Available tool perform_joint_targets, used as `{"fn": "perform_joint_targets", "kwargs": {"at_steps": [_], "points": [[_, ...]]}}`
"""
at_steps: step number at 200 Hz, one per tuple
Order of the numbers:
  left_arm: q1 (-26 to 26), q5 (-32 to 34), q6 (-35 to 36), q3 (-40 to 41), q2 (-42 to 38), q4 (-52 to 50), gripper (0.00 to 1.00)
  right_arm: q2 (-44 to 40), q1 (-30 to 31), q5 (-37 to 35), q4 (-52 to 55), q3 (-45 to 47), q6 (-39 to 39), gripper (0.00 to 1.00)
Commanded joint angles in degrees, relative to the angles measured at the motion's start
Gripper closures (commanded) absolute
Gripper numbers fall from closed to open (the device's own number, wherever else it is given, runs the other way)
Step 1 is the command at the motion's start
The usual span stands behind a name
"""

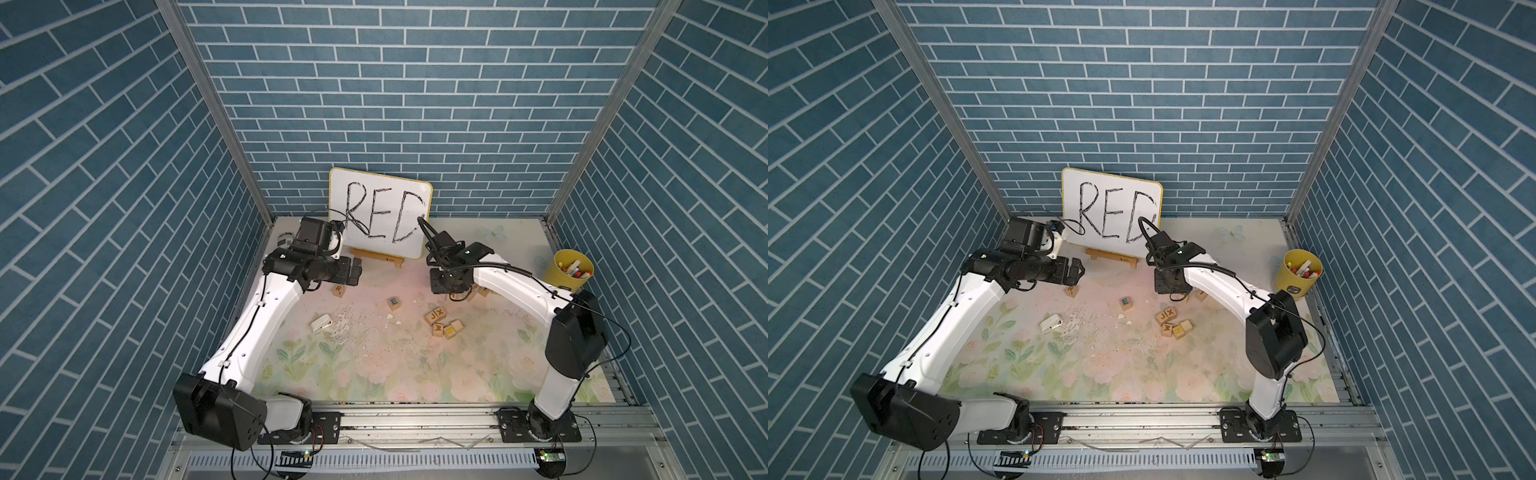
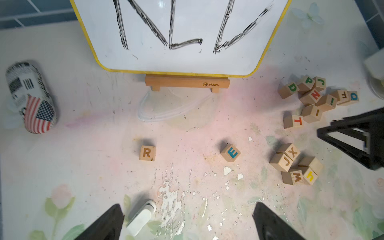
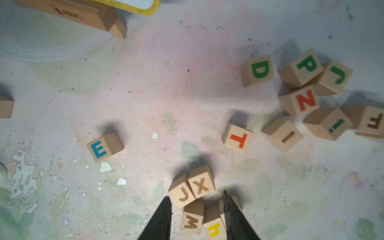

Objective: Assemble the uppercase word "red" with letter blocks
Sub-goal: Pick up the letter block from the center of the board.

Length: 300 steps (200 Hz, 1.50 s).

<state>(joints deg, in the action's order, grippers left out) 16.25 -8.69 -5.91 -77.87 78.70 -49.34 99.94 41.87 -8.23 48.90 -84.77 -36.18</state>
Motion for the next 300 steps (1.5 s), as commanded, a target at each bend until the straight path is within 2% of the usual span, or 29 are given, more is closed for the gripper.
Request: {"fn": "perform_joint_targets", "kwargs": {"at_steps": [1,24,61,77,115,159,264,300], "points": [[2.5,0.3,-4.8,0.9,4.5,0.8,0.01,-4.5,0.8,-3.0,-0.7,4.4,-2.2,0.58],[6.5,2.7,-6.3,-0.1,9.9,1.5,0.01,-7.7,0.8,-4.3,-1.2,9.2,-3.5,0.59],[11.9,2.5,-9.9,-4.5,20.4,0.7,0.04,-11.0,0.7,-6.2,-1.1,13.1,-4.7,0.59],[13.1,2.3,-10.9,-6.2,24.6,0.3,0.07,-11.5,0.7,-6.8,-0.7,13.7,-4.9,0.60],[14.9,3.4,-13.0,-9.6,32.0,-1.3,0.09,-12.7,0.4,-7.9,-0.1,14.7,-5.0,0.60],[14.9,3.0,-13.5,-12.1,35.9,-1.9,0.10,-12.4,0.1,-8.1,-0.4,15.3,-4.5,0.60],[15.7,6.7,-13.3,-18.7,43.4,-4.2,0.12,-12.5,-0.9,-8.0,-2.1,18.1,-3.3,0.60],[15.8,7.2,-13.4,-18.0,43.4,-4.2,0.18,-12.4,-1.0,-7.7,-2.7,18.5,-3.1,0.60]]}}
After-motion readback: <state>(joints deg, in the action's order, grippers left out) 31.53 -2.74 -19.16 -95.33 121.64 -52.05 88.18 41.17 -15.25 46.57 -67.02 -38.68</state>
